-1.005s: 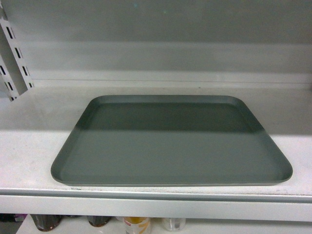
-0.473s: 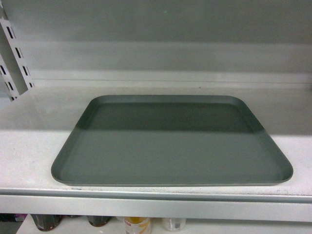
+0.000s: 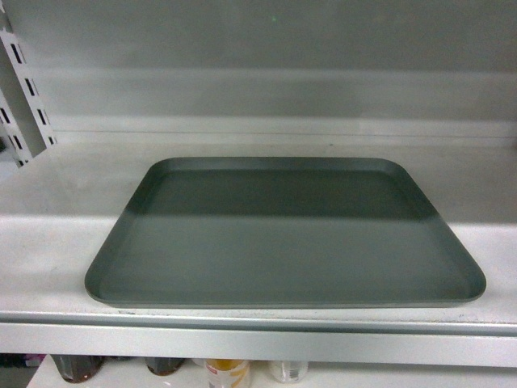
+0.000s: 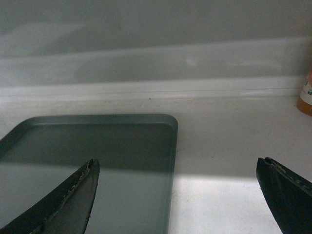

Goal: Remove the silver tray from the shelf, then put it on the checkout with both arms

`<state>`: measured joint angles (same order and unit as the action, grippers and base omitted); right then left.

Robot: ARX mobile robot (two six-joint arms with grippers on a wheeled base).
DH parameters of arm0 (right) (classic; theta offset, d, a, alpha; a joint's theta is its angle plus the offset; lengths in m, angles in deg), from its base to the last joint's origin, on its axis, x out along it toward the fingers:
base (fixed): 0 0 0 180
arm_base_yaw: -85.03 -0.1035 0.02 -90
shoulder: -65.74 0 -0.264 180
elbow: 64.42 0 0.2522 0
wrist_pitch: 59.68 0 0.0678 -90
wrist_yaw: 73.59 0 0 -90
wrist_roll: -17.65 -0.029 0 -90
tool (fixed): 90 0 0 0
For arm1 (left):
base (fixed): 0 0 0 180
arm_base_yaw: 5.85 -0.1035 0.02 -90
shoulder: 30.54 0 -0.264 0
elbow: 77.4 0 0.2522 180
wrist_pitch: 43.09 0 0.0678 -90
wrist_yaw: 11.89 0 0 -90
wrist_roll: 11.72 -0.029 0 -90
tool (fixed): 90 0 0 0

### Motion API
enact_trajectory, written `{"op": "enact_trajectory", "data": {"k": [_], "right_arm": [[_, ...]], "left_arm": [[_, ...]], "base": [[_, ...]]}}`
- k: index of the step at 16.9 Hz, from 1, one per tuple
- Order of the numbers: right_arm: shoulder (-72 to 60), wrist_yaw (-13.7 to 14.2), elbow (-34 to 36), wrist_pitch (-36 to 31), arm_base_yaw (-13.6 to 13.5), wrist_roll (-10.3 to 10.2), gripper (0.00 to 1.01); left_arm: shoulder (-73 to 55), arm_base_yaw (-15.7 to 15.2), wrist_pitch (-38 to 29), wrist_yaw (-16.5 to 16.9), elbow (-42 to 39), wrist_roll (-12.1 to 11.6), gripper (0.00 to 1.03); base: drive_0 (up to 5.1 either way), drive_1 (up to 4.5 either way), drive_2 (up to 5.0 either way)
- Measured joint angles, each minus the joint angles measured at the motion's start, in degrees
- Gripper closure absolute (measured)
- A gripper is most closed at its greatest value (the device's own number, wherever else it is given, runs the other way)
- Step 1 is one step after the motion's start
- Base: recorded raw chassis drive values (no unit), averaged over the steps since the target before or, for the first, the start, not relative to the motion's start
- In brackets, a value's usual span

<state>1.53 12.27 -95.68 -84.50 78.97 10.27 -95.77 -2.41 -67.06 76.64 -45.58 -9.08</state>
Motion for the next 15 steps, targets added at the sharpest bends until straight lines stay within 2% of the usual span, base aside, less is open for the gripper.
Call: {"op": "enact_trajectory", "data": {"k": [2,6,9,13,15], "right_arm": [[-15.43,2.71,-6.10,-4.13,-1.22,2.73,0.03],[-29.64,5.40,-12.44,-3.34,-1.44,5.53,0.03],[-34.53,6.32,-16.02,-4.90,-1.53,5.90,0.03],[-42.01,8.33,-17.00,-8.81,-2.67,5.64,0.03],[-43.91,9.16,-19.37,-8.46,-2.97,5.27,0.03]], "left_arm": [[-16.57,2.01,-3.89,1.33,6.54,-0.96,0.05],[-31.39,4.87,-3.54,0.85,13.16,-1.55,0.05],[-35.06,6.36,-5.25,0.24,16.17,-1.60,0.05],[-41.46,6.49,-8.24,-1.92,17.05,-1.53,0.05],[-43.36,6.38,-9.57,-2.05,18.34,-1.07,0.05]], "base": [[0.0,0.00,0.0],[0.0,0.00,0.0],[0.0,0.00,0.0],[0.0,0.00,0.0],[0.0,0.00,0.0]]}}
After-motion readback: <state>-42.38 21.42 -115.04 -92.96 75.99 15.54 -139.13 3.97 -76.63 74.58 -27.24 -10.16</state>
